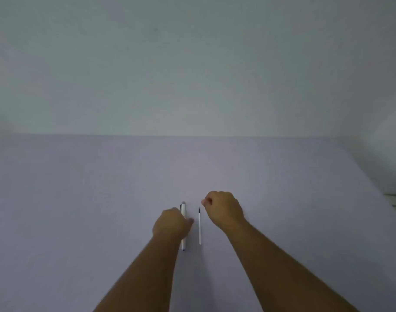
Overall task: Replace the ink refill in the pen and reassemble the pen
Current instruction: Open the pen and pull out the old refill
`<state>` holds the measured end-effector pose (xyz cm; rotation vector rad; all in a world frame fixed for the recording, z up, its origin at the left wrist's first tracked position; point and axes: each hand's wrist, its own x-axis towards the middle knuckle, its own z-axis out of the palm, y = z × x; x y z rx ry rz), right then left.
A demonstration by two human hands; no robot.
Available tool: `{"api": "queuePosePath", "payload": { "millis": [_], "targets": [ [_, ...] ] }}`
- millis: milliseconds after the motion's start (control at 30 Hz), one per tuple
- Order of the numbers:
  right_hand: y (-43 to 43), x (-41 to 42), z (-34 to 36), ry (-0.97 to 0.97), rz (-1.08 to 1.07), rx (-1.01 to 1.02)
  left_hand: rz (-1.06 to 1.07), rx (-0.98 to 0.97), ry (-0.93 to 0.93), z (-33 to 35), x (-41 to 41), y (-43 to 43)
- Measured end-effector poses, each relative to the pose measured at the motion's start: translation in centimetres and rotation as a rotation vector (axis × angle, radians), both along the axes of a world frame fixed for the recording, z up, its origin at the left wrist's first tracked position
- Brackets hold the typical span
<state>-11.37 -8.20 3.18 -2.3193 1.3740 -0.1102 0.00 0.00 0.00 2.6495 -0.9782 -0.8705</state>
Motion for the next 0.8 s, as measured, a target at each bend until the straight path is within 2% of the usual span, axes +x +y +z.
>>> {"api": "queuePosePath", "payload": {
  "millis": [167, 333, 533, 633, 800],
  "targets": [
    [0.1, 0.6, -1.8, -0.072, -0.006, 0.092, 0.058, 0.052, 0.064, -1.7, -0.6, 0.8],
    [0.5, 1.5, -2.3, -0.167, -0.044, 0.232, 0.158, -0.151, 0.194, -1.7, 0.5, 1.4],
    [0.8, 3.0, -1.3, -0.329, -0.224, 0.470, 0.033, -0.356, 0.256, 0.1, 0.3, 2.0],
    [0.2, 3.2, -0.5, -0.381, -0.299, 0.529, -0.011, -0.364, 0.258, 0.7, 0.0, 1.9],
    [-0.4, 3.3, -0.7, -0.522, -0.458, 0.654, 0.048, -0.347, 0.394, 2.3, 0.4, 1.2]
  ]
}}
